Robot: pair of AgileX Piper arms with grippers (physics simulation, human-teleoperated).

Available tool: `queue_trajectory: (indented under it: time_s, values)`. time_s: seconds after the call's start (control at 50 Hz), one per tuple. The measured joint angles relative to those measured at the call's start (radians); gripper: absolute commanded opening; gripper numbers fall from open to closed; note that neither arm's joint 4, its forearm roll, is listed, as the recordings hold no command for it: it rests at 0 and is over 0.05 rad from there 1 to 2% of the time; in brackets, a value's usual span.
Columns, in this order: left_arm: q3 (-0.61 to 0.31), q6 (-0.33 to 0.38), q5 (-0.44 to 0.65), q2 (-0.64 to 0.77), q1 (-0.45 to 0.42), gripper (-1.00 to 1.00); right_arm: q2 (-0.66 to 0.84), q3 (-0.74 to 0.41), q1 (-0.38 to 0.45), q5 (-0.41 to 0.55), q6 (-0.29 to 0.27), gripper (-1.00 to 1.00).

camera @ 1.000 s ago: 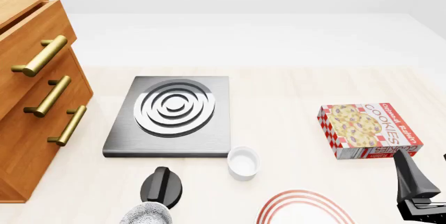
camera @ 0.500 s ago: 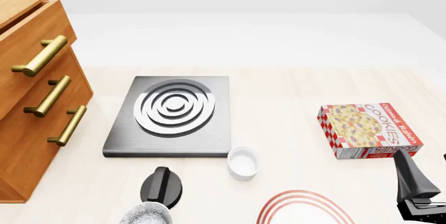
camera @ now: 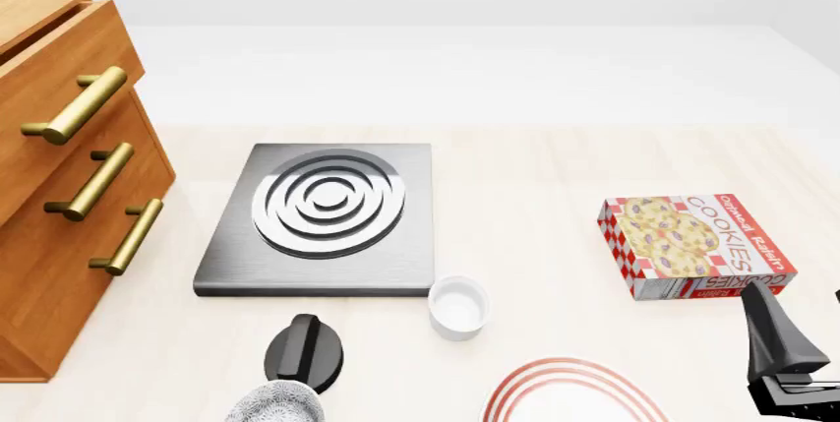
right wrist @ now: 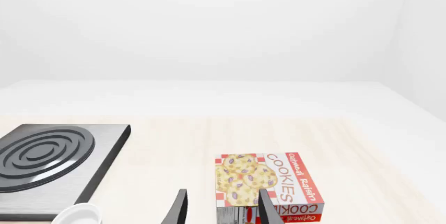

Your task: Pick the akita bowl on the wooden cabinet and place it on the plate.

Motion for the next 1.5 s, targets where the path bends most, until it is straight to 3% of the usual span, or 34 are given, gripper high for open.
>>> queue_trajectory:
  time_s: [0.72, 0.74, 1.2, 1.5]
  values:
    - [0.016, 0.027, 0.008, 0.010, -0.046, 1.00, 0.000, 0.000, 0.000, 0.000, 0.000, 1.00]
    - [0.016, 0.028, 0.010, 0.010, -0.048, -1.00, 0.000, 0.000, 0.000, 0.000, 0.000, 1.00]
    - [0.018, 0.015, 0.069, -0.038, -0.078, -1.00, 0.000, 0.000, 0.000, 0.000, 0.000, 1.00]
    - [0.039, -0.067, 0.089, -0.150, -0.130, -1.00, 0.000, 0.000, 0.000, 0.000, 0.000, 1.00]
